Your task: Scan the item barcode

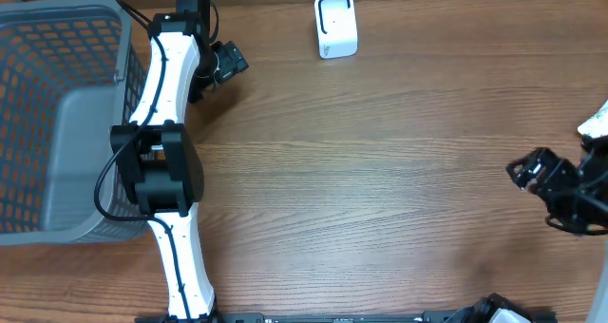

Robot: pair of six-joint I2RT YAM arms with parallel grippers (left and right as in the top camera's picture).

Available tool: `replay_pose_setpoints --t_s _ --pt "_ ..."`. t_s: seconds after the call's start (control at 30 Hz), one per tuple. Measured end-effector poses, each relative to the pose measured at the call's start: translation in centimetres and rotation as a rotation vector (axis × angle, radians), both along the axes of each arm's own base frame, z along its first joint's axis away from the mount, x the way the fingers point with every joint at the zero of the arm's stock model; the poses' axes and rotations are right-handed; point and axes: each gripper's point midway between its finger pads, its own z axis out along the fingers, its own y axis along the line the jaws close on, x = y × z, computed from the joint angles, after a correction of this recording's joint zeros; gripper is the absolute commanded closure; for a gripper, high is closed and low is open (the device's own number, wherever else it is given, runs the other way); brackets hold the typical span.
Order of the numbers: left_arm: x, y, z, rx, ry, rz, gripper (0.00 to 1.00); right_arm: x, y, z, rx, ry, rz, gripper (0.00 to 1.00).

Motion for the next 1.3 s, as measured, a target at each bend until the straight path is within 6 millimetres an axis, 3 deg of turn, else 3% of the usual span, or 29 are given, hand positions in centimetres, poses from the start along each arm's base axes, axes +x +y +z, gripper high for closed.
replay_pose_setpoints --t_s 0.1,0.2,0.3,0.37,0.53,0.77,1.1,1.2,1.3 --pt "0.0 0.0 0.0 0.003 0.001 0.001 0.0 1.9 2.8 0.5 -0.095 -0.215 0.144 0.0" --pt "0.0 0.0 0.0 0.003 0.0 0.001 0.0 3.7 7.4 3.3 -0.191 -0.56 0.329 0.0" --pt "0.0 0.1 0.0 0.003 0.0 0.001 0.0 2.9 10.8 5.8 -0.231 -0.84 0.441 0.0" --pt "0.0 0.1 0.0 0.003 0.0 0.001 0.0 1.9 11.9 6.3 -0.258 -0.967 0.483 0.0" --pt "0.0 0.1 0.0 0.003 0.0 0.001 0.0 0.2 12.3 4.1 -0.329 -1.15 0.501 0.0" --pt "0.0 0.1 0.0 0.003 0.0 0.001 0.0 -0.1 11.9 2.5 -0.401 -1.299 0.465 0.0" --pt "0.0 0.1 0.0 0.003 0.0 0.001 0.0 0.5 10.2 1.1 -0.459 -1.27 0.369 0.0" --pt "0.0 0.1 0.0 0.003 0.0 0.001 0.0 0.7 9.8 -1.4 -0.446 -1.162 0.371 0.0" --pt "0.0 0.1 0.0 0.003 0.0 0.001 0.0 0.8 9.7 -1.5 -0.45 -1.153 0.364 0.0"
